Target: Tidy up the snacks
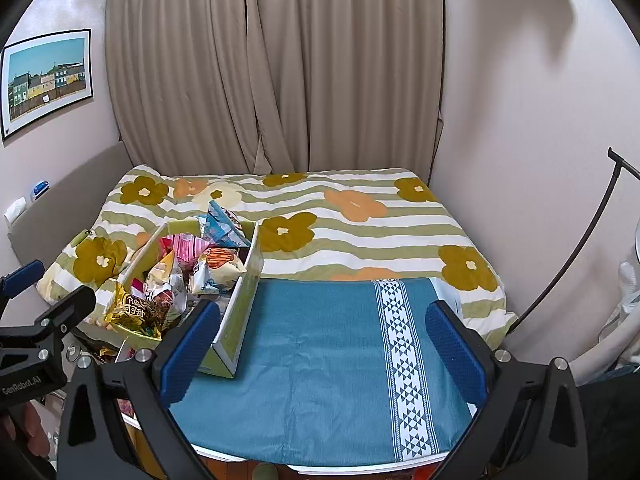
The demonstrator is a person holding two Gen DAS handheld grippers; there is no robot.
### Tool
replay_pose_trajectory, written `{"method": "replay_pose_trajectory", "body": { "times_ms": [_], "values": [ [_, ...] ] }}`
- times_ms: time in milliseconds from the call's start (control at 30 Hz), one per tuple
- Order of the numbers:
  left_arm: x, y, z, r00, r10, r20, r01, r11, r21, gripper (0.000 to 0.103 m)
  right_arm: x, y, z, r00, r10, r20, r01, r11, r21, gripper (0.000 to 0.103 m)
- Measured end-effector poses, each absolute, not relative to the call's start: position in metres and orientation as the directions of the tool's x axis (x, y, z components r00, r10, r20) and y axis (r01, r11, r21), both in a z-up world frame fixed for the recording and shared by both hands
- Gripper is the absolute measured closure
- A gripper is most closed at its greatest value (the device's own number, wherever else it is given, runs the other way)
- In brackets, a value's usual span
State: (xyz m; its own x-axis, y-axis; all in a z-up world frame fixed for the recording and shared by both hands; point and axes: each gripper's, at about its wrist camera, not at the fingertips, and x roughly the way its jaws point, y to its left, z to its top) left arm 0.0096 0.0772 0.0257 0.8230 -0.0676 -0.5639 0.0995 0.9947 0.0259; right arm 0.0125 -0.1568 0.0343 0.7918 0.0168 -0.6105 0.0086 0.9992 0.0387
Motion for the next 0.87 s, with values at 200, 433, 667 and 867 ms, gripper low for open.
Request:
{"method": "replay_pose_trajectory", "body": {
  "times_ms": [200,433,667,867],
  "values": [
    [0.014,0.075,0.025,0.825,-0.061,-0.562,0.092,0.995,0.027,0.000,0.022,-0.168,0.031,0.786,0.010,-0.618,0.020,0.999,0.043,0.001],
    [0.017,0.069,0.021,0.831,-0.028,-0.555,0.072,0.996,0.058,0.000,0.025,-0.171,0.029,0.784,0.008,-0.620,0.022,0.999,0.041,0.001],
    [0.019,0.070,0.018,0.832,-0.030,-0.554,0.066,0.997,0.045,0.000,0.024,-0.168,0.030,0.786,0.008,-0.619,0.022,0.999,0.040,0.001],
    [0.024,0.074,0.016,0.837,-0.024,-0.547,0.059,0.997,0.047,0.000,0.025,-0.171,0.029,0.784,0.007,-0.621,0.021,0.999,0.039,0.001]
  ]
}}
